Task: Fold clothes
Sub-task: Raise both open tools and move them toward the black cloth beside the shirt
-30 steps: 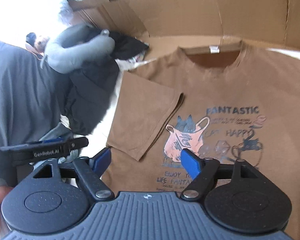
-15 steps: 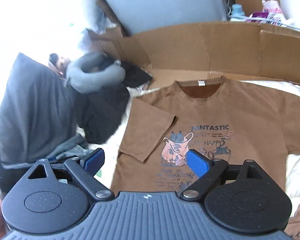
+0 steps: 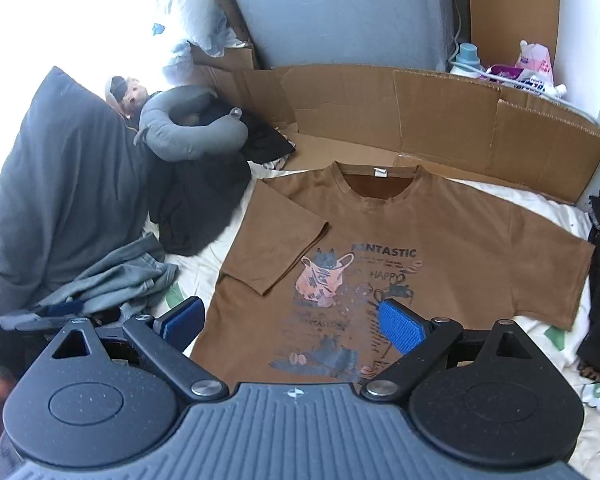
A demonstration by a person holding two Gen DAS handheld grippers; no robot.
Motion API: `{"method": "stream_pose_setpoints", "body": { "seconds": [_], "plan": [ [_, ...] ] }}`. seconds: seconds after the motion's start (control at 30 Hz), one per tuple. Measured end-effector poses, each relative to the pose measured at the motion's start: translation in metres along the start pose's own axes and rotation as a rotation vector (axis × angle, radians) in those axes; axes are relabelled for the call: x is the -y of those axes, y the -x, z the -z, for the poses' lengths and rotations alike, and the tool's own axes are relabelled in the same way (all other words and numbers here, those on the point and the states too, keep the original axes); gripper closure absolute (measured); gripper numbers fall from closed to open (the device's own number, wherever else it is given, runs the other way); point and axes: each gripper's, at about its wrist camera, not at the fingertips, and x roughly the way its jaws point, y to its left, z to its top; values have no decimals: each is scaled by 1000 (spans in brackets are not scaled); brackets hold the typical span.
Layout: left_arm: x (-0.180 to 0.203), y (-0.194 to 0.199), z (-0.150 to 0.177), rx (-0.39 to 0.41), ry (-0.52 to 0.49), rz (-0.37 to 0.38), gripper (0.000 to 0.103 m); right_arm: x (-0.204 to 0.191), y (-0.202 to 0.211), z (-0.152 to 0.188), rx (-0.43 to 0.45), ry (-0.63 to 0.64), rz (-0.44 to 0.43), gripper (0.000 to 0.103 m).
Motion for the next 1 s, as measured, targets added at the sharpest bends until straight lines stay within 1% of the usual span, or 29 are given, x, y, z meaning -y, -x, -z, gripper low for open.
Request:
{"method": "stream_pose_setpoints", "body": {
  "seconds": [0.07,0.13,0.23,0.27,0.33,0.4,0.43,0.6,0.77,0.83,0.93,1.0],
  "plan": [
    [-3,5,-6,3,-5,-12,1,-1,8,-1,-9,18,17,6],
    [-3,9,-15,-6,-11,-4,2,7,20,-1,5,40,71,6],
    [8,16,-35,2,-46,-22,2,23,38,-3,8,89,144,6],
    [14,18,-43,7,-63,-29,2,30,44,-3,7,96,142,6],
    [27,20,-59,3,-87,-19,1,46,54,-5,3,100,147,6],
    [41,19,-75,-26,-101,1,1,63,62,-5,4,97,156,6],
    [49,19,-82,-44,-112,11,1,71,65,-7,12,88,159,6],
    [99,29,-118,-59,-174,49,1,108,79,-14,50,43,178,6],
    [155,48,-157,-98,-209,112,1,145,92,-21,88,-3,197,6],
    [178,60,-169,-92,-232,139,1,159,98,-23,101,-23,203,6],
    [212,77,-185,-91,-258,176,1,178,105,-24,90,-70,199,6],
    [230,87,-192,-93,-248,190,1,190,109,-24,85,-97,195,6]
  ]
}}
